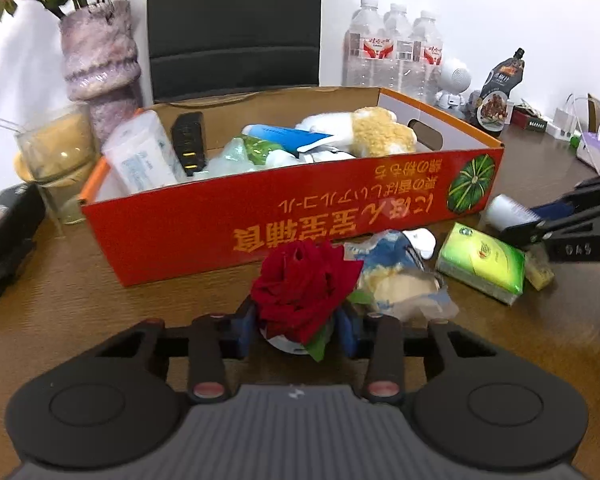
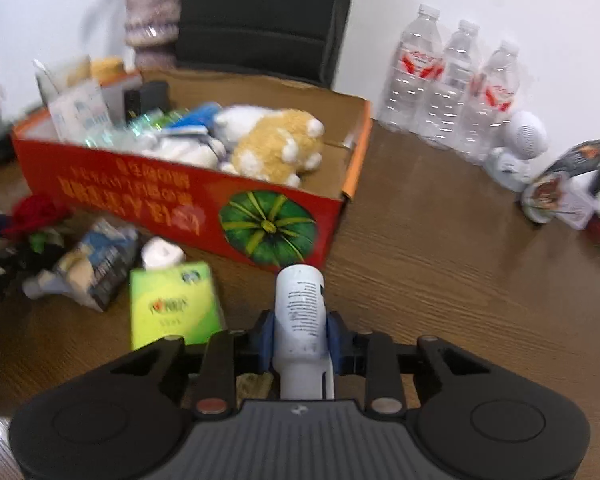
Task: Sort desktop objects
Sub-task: 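Carry the rose and spray bottle into the box and release both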
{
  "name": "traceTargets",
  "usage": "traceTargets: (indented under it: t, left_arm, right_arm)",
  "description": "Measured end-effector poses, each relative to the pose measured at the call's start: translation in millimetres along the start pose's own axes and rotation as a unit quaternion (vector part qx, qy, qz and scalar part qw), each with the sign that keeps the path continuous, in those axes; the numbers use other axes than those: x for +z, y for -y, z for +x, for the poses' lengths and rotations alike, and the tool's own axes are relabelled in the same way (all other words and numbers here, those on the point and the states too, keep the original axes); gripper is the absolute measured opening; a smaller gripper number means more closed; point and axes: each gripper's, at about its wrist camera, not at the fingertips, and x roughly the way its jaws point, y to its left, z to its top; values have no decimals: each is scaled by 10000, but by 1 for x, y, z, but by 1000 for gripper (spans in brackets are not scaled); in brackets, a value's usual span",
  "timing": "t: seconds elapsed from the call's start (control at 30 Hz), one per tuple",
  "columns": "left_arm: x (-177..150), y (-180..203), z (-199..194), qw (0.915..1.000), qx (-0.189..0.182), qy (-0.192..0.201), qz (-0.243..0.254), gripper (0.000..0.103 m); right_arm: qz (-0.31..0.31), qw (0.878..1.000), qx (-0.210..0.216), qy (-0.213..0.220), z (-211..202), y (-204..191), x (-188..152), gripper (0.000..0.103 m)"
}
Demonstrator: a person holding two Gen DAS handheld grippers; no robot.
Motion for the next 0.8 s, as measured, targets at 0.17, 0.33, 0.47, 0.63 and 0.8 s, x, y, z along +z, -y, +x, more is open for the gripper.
traceTargets:
  t: [0.17,0.33,0.47,0.63,0.8]
  left_arm:
    - [40,-2,-36,9989,-34,438,-177,40]
    - [114,-38,5,9968,166,404,-665,40]
    - [148,-52,65,9953,446,-260,-814,41]
    - [147,-60,86,9932,321,-626,-926,49]
    - [152,-74,71,9929,346,-482,-1035,60]
  right_arm:
    - [591,9961,237,607,-50,14,14,26]
    - [1240,9841,705,1062,-64,29,68,26]
    - [1853,9773,911,465,-8,35,110,26]
    - [2155,9742,606,-273,42,25,119,28]
    - [2048,9774,446,-279,35,18,121,64]
